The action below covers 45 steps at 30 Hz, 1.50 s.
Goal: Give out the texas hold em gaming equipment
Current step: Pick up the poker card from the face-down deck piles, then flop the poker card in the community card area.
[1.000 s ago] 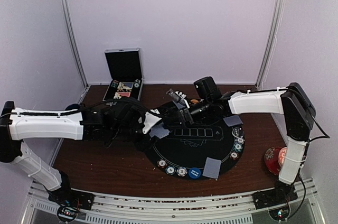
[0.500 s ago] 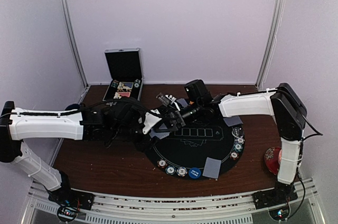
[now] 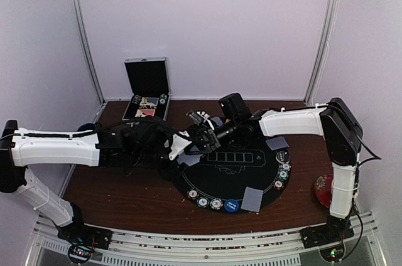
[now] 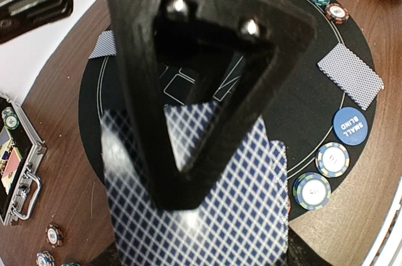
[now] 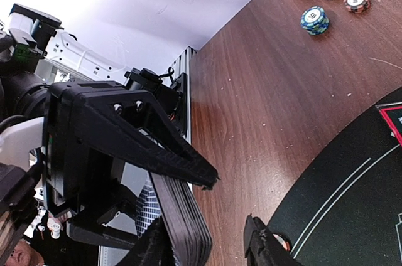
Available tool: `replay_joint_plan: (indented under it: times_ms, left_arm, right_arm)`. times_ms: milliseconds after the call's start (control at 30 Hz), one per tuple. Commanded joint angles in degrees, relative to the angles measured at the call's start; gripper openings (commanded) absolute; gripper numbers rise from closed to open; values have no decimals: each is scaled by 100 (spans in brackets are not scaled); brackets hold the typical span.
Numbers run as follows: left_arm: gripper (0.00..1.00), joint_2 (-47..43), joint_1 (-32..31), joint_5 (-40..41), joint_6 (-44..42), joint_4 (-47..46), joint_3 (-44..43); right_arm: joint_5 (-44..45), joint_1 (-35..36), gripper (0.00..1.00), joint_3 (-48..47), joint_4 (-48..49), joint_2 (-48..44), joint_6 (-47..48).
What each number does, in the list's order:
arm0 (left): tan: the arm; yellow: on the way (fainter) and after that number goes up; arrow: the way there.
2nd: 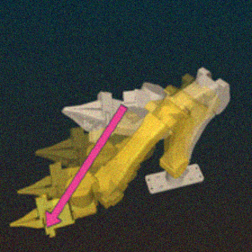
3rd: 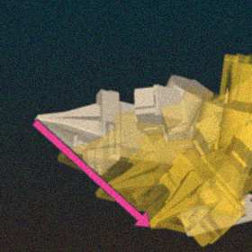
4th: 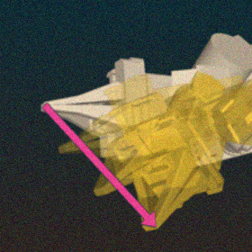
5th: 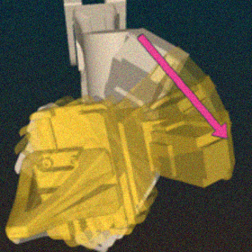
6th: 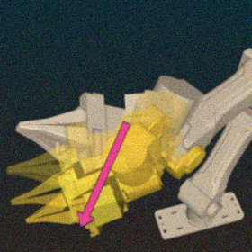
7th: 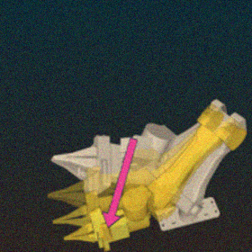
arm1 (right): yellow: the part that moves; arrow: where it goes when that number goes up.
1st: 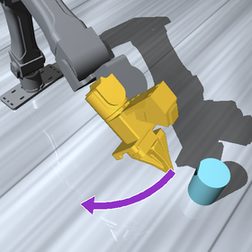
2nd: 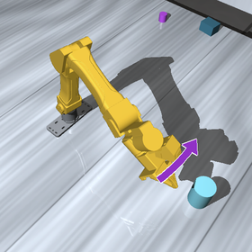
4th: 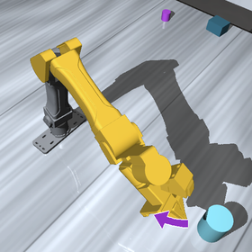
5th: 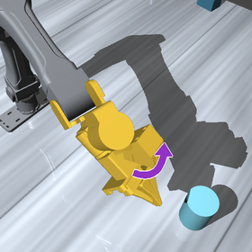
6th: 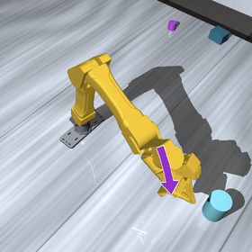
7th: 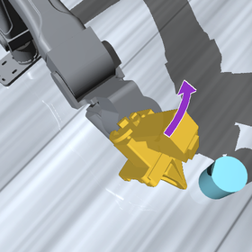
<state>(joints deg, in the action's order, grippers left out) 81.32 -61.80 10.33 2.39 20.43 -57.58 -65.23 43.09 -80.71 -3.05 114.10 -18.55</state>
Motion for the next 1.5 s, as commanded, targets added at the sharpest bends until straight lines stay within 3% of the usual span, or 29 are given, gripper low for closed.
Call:
replay_joint_plan:
  times_ms: [0,433,733,1000,1267,1467]
  left_arm:
    - [64,-77,-16,-58,-68,-373,-40]
    - [65,-11,-16,-9,-64,-366,-27]
    - [65,16,-16,27,-72,-363,-26]
    - [65,32,-18,97,-49,-355,-25]
    - [65,57,-16,162,-35,-339,-47]
    - [65,68,-16,262,2,-297,-79]
  right_arm:
    - [352,-221,40,-77,-462,-100,311]
    - [76,-279,27,-144,-1062,-504,752]
    - [-140,-310,0,-94,-1152,-673,818]
    - [-168,-463,0,-136,-1189,-864,809]
    - [822,-1351,0,-178,-1247,-1407,902]
    - [2726,-1538,0,-490,-1857,-1448,1857]
